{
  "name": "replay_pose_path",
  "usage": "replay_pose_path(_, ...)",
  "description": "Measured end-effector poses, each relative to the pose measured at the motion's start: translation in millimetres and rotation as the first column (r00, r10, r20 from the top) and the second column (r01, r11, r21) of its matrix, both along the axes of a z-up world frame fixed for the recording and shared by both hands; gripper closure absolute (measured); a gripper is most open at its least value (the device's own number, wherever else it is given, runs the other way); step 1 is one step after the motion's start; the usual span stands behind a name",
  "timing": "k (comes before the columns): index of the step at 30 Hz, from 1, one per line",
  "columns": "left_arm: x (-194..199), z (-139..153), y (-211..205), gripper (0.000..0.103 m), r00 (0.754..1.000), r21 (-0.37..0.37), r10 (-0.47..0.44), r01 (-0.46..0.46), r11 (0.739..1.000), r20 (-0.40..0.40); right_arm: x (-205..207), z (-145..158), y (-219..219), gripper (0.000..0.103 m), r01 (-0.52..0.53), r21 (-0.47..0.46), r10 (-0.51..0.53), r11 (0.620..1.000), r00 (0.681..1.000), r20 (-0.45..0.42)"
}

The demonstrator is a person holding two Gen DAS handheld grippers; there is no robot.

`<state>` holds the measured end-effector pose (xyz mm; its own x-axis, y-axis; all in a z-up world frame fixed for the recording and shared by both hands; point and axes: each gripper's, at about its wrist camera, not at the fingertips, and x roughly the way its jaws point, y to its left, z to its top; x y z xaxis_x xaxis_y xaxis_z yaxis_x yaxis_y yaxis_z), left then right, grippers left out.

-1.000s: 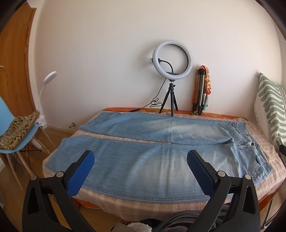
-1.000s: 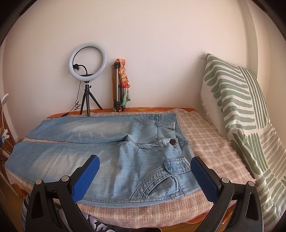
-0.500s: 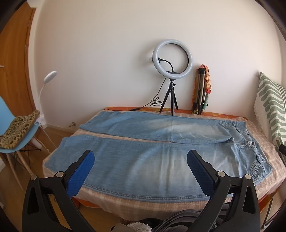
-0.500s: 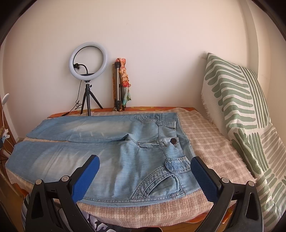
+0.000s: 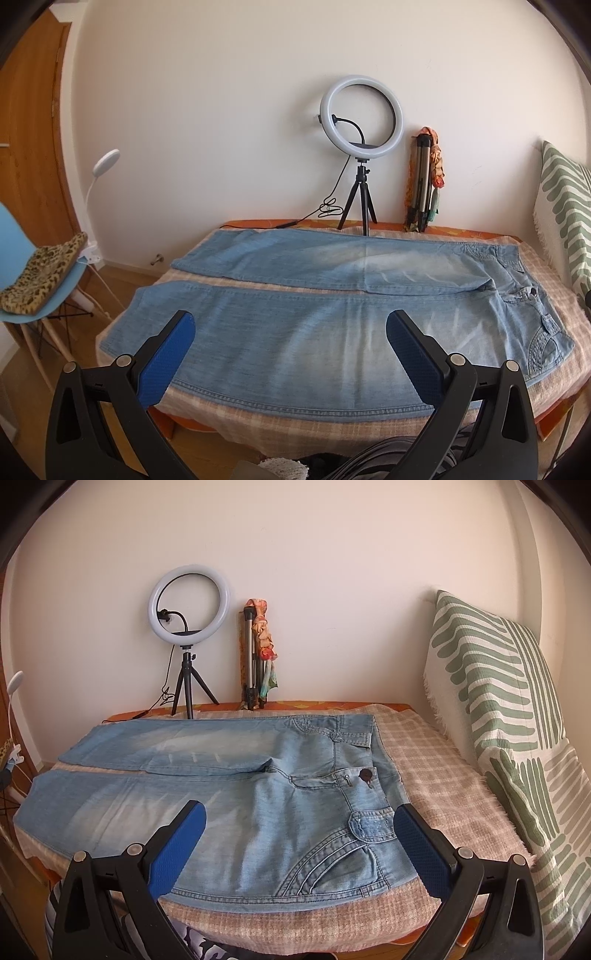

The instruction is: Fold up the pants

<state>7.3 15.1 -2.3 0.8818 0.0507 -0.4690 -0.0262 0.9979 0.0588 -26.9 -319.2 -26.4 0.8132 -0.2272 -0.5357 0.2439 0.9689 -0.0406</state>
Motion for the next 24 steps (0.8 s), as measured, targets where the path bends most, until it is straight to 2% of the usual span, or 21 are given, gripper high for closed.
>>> replay_pose_path(7,10,4,9,0.0,1.0,0.032,0.021,-0.021,0.999,0.014,20,4,6,0.0,-0.045,-0.047,0.043,0.998,0.998,-0.053)
replay_pose_path(12,20,9,16,0.0,0.999,0.066,0.03,-0.032,0.997,0.032,33,14,9,0.0,-0.089,-0.002,0.089,0.996,0.995,-0.038)
replay_pose_path(19,42,20,31,0.0,0.998,0.114,0.054,-0.059,0.992,0.042,69,37,25,0.0,-0.158,-0.049,0.159,0.986,0.987,0.002)
replay_pose_path(24,66,22,44,0.0,0.999,0.129,0.045,-0.048,0.99,0.02,101,53,39,0.0,-0.214,-0.056,0.214,0.975,0.977,0.0)
